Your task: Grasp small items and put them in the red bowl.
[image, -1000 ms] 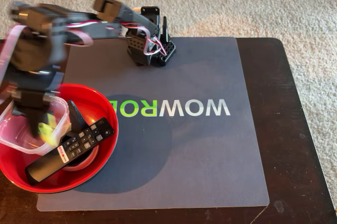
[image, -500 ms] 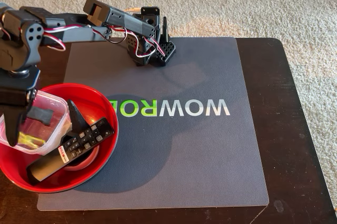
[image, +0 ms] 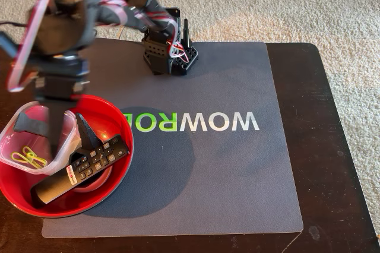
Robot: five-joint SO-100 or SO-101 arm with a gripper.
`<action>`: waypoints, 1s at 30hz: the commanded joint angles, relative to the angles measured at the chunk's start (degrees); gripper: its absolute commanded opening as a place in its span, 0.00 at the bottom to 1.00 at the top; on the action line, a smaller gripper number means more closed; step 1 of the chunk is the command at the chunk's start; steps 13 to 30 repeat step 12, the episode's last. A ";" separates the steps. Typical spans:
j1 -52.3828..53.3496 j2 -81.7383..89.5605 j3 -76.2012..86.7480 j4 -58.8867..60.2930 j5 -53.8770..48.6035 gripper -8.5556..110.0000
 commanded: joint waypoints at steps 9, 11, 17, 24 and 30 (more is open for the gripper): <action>-12.92 14.85 13.18 0.09 -0.88 0.24; -17.31 18.37 20.65 -0.09 3.16 0.23; -19.60 18.98 23.64 -0.09 4.92 0.23; -19.60 18.98 23.64 -0.09 4.92 0.23; -19.60 18.98 23.64 -0.09 4.92 0.23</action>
